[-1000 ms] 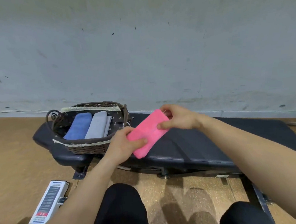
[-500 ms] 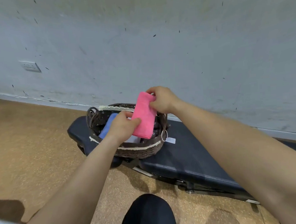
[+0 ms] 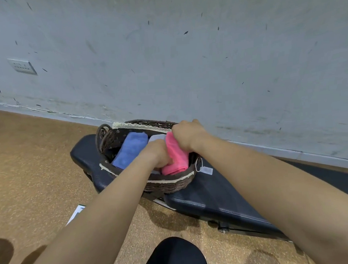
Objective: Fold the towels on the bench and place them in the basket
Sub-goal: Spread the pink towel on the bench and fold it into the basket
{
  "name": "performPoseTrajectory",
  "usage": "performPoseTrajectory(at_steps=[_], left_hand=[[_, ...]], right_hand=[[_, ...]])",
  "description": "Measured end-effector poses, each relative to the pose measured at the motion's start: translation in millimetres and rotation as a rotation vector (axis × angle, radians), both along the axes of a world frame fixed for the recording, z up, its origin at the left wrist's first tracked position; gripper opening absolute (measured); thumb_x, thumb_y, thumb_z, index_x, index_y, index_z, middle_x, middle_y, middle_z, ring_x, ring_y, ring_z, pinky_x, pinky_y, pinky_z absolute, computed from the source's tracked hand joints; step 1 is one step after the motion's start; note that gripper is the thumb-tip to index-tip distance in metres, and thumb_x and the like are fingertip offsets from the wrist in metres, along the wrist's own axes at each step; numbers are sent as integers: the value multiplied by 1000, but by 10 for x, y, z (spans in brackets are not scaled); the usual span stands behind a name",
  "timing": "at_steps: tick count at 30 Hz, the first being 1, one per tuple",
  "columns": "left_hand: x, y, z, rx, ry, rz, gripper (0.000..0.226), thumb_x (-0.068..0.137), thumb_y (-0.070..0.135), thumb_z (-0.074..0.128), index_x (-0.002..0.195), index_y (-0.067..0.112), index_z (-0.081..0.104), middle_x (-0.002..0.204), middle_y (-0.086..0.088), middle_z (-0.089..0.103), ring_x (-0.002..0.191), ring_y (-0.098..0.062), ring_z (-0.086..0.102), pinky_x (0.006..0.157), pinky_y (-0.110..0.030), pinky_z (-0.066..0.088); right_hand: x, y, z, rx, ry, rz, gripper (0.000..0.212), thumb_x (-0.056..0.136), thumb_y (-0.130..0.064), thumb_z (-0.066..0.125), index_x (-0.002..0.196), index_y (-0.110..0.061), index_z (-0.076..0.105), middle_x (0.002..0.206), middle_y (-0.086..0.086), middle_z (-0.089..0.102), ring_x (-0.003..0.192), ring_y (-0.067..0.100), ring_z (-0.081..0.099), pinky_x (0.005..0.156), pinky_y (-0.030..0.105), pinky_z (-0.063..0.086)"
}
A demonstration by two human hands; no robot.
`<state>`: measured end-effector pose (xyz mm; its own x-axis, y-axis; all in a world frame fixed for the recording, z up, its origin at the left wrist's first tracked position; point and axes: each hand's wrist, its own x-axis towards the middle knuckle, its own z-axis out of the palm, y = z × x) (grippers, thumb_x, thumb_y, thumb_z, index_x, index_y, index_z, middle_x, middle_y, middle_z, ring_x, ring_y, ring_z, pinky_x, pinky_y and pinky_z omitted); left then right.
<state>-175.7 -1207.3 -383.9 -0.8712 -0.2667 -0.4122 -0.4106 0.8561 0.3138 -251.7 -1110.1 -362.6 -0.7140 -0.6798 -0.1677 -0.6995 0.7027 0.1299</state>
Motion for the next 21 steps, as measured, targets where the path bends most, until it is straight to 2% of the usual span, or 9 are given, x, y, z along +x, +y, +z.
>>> performPoseTrajectory(at_steps=[2,4,7,10,14,16,18,20,21], left_hand=[[-32,-15,-79,-14,29,1,18,84,25,75,77,16,61,74,-1,58,78,-26,63,68,-32,52],[-21,-23,-128,-24,17,-2,32,77,20,79,69,22,48,69,-1,53,72,-26,62,70,-38,58],[4,-54,-152,-31,10,-26,25,75,23,80,78,24,54,74,-2,64,75,-24,68,75,-39,60],[19,-117,-174,146,57,-94,14,78,13,75,89,22,72,74,5,68,76,-16,66,71,-24,55],[84,-150,-161,276,92,-259,41,86,-4,52,98,24,79,90,5,73,81,-15,67,74,-22,53],[95,-128,-147,263,58,-318,54,86,-10,39,105,22,78,83,12,69,66,-1,60,61,-9,46],[91,-104,-133,216,10,-351,60,84,-13,34,108,22,77,74,16,62,57,2,53,52,-3,36],[88,-100,-154,178,-27,-398,65,83,-12,31,109,27,77,81,12,66,69,-9,58,57,-5,38],[82,-113,-186,164,-49,-416,68,83,-11,29,110,30,76,89,11,69,80,-16,62,65,-9,43]], right_hand=[[18,-1,-40,63,29,6,26,90,-4,48,108,-17,63,118,7,66,114,26,61,103,42,33],[43,8,-71,126,90,31,23,91,-6,48,101,-22,62,114,3,68,110,24,62,105,42,30],[72,23,-157,195,228,61,25,95,-10,46,103,-22,66,111,0,70,107,23,62,106,42,29],[84,3,-230,208,363,68,24,96,-13,47,105,-21,67,108,2,69,104,24,59,96,40,34],[120,28,-227,209,412,108,20,93,-10,48,88,-22,63,94,-2,71,89,22,64,90,38,34],[114,44,-201,202,353,131,21,93,-9,48,81,-24,57,95,-2,72,90,22,65,94,38,33],[99,45,-154,155,324,169,21,94,-10,48,90,-24,64,102,-2,72,101,23,62,96,39,33],[89,55,-112,165,306,222,24,95,-12,48,100,-23,68,107,-3,70,110,23,56,97,41,32],[83,71,-99,209,291,247,23,95,-13,48,102,-23,68,109,-4,69,112,22,54,99,41,32]])
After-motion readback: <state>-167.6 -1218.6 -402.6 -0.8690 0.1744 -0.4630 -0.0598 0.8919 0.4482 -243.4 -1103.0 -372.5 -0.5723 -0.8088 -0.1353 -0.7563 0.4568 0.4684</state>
